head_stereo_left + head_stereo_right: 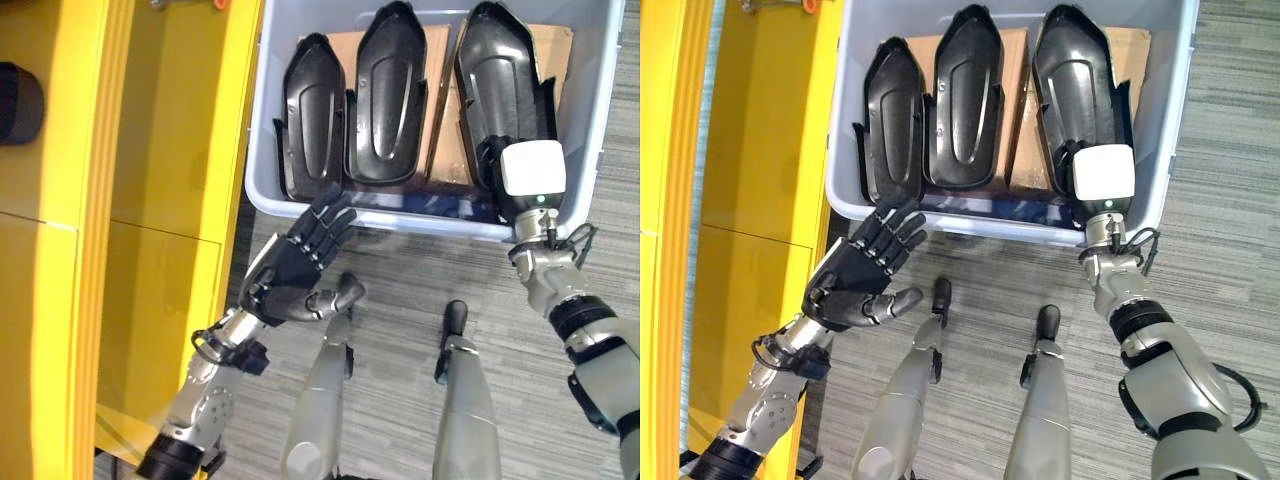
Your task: Move parts from the plastic box to the shelf.
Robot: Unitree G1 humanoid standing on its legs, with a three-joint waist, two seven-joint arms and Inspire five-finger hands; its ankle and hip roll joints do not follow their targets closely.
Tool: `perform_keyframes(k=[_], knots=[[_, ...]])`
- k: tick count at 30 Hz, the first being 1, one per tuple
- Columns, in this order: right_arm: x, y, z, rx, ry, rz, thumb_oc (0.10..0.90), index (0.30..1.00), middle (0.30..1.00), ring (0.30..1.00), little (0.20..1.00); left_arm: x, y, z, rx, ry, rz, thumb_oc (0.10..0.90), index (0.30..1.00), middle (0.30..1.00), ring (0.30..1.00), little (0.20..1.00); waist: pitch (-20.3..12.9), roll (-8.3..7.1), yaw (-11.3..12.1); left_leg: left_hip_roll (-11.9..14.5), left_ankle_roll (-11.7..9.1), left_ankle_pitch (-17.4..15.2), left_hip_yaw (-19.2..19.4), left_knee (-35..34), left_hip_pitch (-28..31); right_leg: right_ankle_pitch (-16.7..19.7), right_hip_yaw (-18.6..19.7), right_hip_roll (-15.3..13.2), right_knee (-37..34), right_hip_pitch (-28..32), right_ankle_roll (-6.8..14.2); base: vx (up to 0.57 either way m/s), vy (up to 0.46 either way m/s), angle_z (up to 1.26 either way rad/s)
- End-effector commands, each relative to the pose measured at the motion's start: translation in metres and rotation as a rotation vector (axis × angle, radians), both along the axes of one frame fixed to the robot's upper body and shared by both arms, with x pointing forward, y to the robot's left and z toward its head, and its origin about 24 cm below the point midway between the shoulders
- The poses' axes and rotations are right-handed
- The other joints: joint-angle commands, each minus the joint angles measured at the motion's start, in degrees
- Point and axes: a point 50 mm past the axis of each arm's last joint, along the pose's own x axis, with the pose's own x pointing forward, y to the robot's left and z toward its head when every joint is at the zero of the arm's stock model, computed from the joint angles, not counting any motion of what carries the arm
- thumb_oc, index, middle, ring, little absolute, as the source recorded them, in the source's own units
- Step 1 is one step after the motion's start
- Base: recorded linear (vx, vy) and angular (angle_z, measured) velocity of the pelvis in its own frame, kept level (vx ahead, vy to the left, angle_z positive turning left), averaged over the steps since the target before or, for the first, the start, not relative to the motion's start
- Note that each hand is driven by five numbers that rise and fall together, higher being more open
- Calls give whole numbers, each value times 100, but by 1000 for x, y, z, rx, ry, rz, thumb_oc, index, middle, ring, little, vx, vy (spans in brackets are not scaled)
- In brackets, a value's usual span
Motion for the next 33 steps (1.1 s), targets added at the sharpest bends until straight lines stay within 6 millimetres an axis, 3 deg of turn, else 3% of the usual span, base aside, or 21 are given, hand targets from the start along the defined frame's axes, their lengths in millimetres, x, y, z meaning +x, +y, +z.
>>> perform_keyframes(k=[1, 10, 12, 13, 18, 20, 22, 31, 33], knots=[[-29, -9, -66, -11, 118, 22, 400, 300, 300, 300, 300, -6, 10, 43, -108, -230, -6, 900, 1000, 1000, 1000, 1000, 204, -186, -127, -352, 484, -332, 332, 0, 376, 75, -299, 161, -558, 563, -143, -52, 1, 15], [-42, 12, -36, -16, -150, 218, 400, 300, 300, 300, 300, -10, 29, 45, -195, -234, 41, 900, 1000, 1000, 1000, 1000, 204, -510, -306, -178, 450, -374, 291, -254, 1349, 41, -176, 279, -852, 1574, -112, -11, -2, -2], [-42, 18, -21, -12, -222, 258, 400, 300, 300, 300, 300, -10, 34, 48, -187, -267, 59, 900, 1000, 1000, 1000, 1000, 204, -610, -321, -110, 411, -370, 246, -354, 1718, 48, -137, 326, -1033, 1988, -109, 65, -53, -1], [-42, 20, -2, -45, -271, 301, 400, 300, 300, 300, 300, -12, 38, 50, -213, -272, 38, 900, 1000, 1000, 1000, 1000, 169, -711, -299, -52, 375, -396, 180, -407, 2085, 53, -88, 375, -1223, 2411, -108, 88, -38, -4], [-42, 37, 36, -130, -345, 388, 400, 300, 300, 300, 300, -14, 41, 48, -238, -242, 39, 900, 1000, 1000, 1000, 1000, -192, -928, -181, 71, 293, -415, 68, -514, 2498, 62, -79, 409, -1528, 2981, -115, 122, -30, -7], [-43, 41, 40, -137, -356, 403, 400, 300, 300, 300, 300, -15, 41, 46, -234, -233, 37, 900, 1000, 1000, 1000, 1000, -281, -981, -159, 97, 274, -401, 62, -570, 2581, 76, -79, 417, -1605, 3092, -109, 106, -36, -2], [-49, 48, 49, -142, -384, 437, 400, 300, 300, 300, 300, -17, 39, 41, -229, -204, 28, 900, 1000, 1000, 1000, 1000, -579, -1143, -107, 165, 205, -354, 30, -771, 2834, 134, -69, 438, -1894, 3454, -86, 182, -31, 0], [-60, 58, 55, -51, -416, 487, 400, 300, 300, 300, 300, -21, 35, 27, -274, -116, -21, 900, 1000, 1000, 1000, 1000, -1244, -1258, -57, 248, 84, -313, -2, -1048, 3234, 224, -160, 362, -2346, 4060, -29, 147, 53, 5], [-65, 64, 51, 92, -352, 528, 400, 300, 300, 300, 300, -22, 29, 14, -279, -12, -60, 900, 1000, 1000, 1000, 1000, -1465, -1298, -75, 231, 74, -344, 1, -1090, 3331, 249, -177, 318, -2469, 4234, 8, 179, 105, 6]])
